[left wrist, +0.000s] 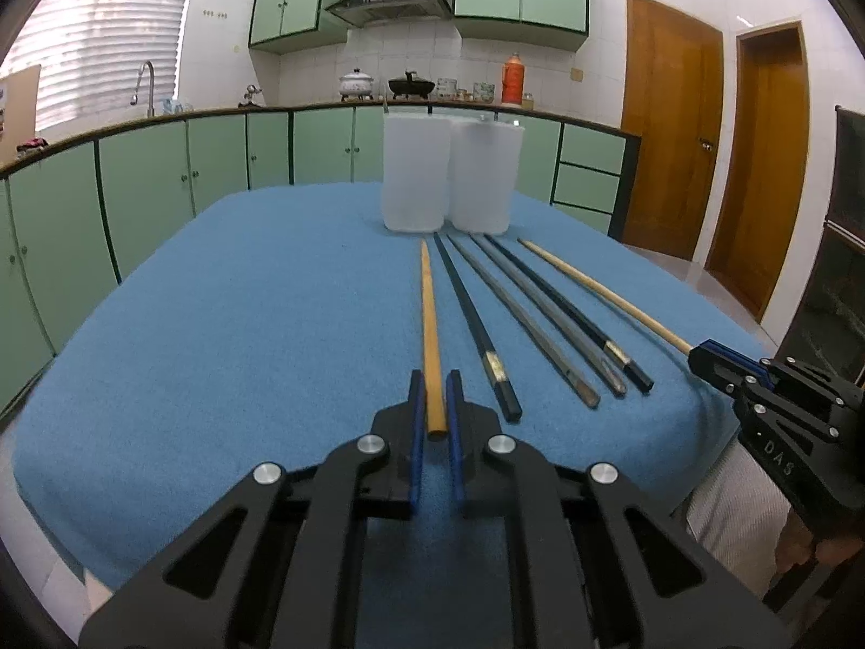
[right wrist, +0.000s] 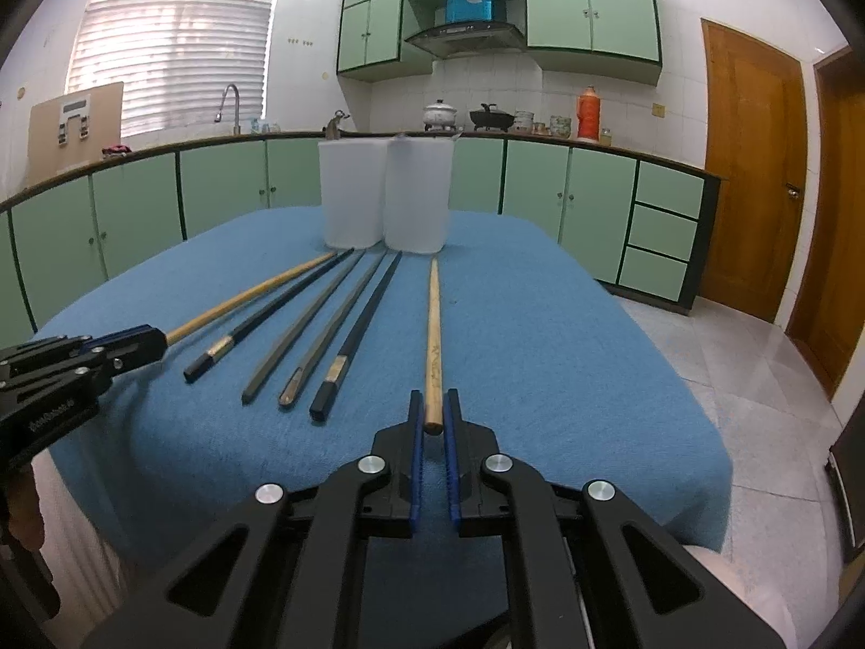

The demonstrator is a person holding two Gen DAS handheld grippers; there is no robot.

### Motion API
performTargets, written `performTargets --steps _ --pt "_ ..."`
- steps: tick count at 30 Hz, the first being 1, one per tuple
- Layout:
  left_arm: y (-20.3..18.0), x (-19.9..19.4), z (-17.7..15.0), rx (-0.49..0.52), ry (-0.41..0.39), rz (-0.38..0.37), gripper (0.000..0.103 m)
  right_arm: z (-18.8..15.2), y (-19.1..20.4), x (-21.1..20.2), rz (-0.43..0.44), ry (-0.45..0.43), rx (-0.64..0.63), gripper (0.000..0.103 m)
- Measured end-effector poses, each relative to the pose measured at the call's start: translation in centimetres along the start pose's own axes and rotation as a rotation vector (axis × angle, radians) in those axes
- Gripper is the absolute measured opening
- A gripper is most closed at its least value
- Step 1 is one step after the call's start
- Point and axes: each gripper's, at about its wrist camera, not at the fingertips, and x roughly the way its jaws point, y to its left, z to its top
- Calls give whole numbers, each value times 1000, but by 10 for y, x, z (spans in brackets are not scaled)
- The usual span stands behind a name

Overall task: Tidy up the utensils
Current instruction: 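Lift both light wooden chopsticks and carry them over the white holder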

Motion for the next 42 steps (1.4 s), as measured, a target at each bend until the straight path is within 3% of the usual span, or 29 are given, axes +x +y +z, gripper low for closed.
performTargets --steps 7,19,28,42 --pt "3 -22 24 9 -78 22 6 20 -8 -20 -4 -60 15 7" --pt "5 -45 77 39 -217 17 6 82 -22 -44 44 -154 22 7" --pt "9 -49 131 52 -247 3 6 145 -27 -42 72 -184 11 7" --pt "22 -31 191 33 -212 -24 6 215 -15 -26 120 -206 -58 7"
